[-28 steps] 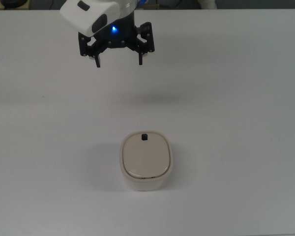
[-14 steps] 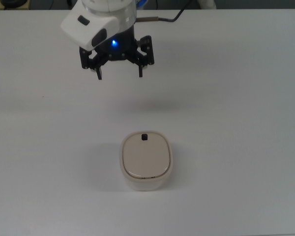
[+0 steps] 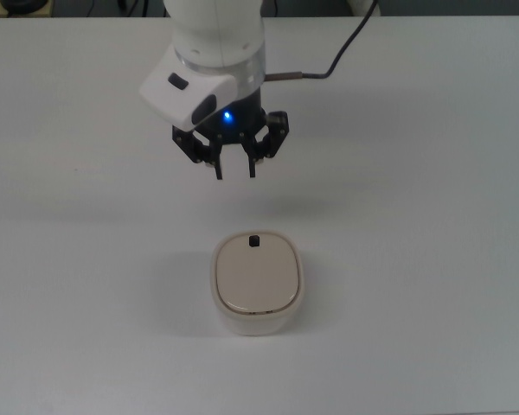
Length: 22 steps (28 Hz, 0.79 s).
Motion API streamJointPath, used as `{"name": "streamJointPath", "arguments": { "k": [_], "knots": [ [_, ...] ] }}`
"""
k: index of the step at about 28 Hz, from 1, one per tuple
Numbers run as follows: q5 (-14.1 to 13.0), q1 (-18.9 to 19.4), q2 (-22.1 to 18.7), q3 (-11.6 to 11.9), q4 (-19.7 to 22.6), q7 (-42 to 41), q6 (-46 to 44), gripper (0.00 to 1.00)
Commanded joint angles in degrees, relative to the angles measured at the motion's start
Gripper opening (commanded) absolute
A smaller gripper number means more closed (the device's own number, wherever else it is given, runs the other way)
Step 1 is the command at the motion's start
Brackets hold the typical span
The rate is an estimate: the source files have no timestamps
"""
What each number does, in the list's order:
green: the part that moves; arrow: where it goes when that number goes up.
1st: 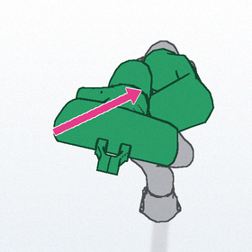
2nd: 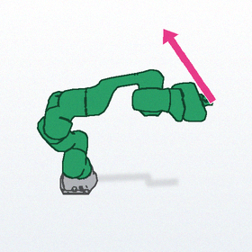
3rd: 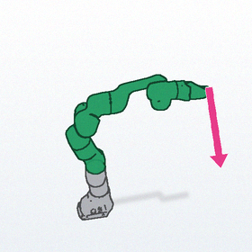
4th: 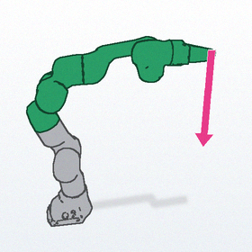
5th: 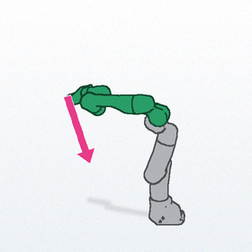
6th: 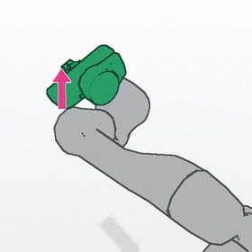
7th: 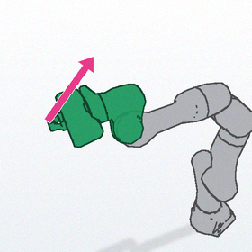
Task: Open the trash can
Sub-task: 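Lower the gripper onto the dark tab on the trash can lid, then pull the lid tab upward with the gripper to swing the lid open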
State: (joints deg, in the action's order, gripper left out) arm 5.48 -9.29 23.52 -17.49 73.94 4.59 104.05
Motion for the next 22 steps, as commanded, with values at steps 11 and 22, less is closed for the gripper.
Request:
{"name": "streamJointPath", "arguments": {
  "k": [11, 22],
  "knots": [
    [5.9, 2.9, 4.2, 0.5, 0.3, 8.2, 9.0, 0.00],
    [7.5, 3.8, 6.4, 0.7, 0.2, 9.4, 11.8, 0.00]
  ]
}}
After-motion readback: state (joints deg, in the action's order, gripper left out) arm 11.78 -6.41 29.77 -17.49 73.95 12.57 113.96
